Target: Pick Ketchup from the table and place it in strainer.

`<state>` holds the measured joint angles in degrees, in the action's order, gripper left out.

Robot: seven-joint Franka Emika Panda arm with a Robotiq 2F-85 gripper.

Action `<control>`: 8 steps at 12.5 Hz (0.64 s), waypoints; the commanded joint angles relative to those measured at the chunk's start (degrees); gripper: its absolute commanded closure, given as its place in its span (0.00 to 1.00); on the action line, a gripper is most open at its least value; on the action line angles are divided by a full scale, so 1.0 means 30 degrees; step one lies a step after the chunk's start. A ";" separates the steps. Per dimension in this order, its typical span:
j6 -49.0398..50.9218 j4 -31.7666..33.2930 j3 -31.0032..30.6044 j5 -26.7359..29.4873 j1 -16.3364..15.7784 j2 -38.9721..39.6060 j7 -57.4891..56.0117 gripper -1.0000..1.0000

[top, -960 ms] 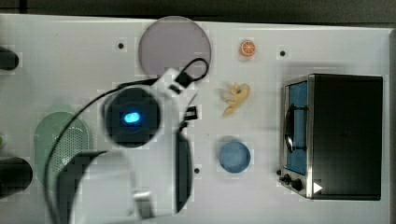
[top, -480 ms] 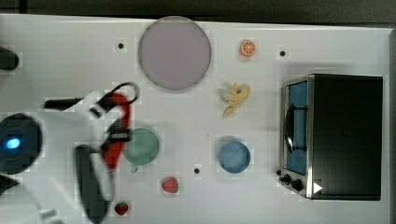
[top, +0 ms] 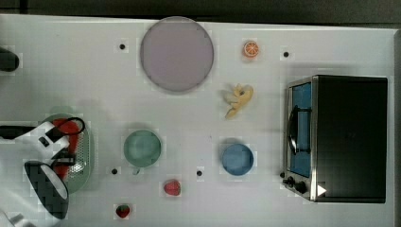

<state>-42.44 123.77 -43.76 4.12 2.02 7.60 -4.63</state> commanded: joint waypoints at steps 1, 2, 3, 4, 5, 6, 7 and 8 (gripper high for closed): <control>-0.2293 -0.0137 -0.0233 -0.0079 -0.0068 0.2093 0.3154 0.39; -0.3236 -0.0137 -0.0212 -0.0131 -0.0201 0.2994 0.3155 0.35; -0.4204 -0.0130 -0.0204 -0.0314 -0.0286 0.3850 0.3155 0.24; -0.4920 -0.0128 -0.0203 -0.0784 -0.0357 0.4634 0.3156 0.13; -0.5334 -0.0124 -0.0149 -0.1304 -0.0381 0.5255 0.3190 0.02; -0.5501 -0.0131 -0.0115 -0.1697 -0.0382 0.5688 0.3201 0.00; -0.5503 -0.0130 -0.0091 -0.1750 -0.0370 0.5787 0.3265 0.00; -0.5395 -0.0144 -0.0049 -0.1750 -0.0274 0.5556 0.3569 0.00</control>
<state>-57.91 124.89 -43.03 -0.56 1.21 27.56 2.79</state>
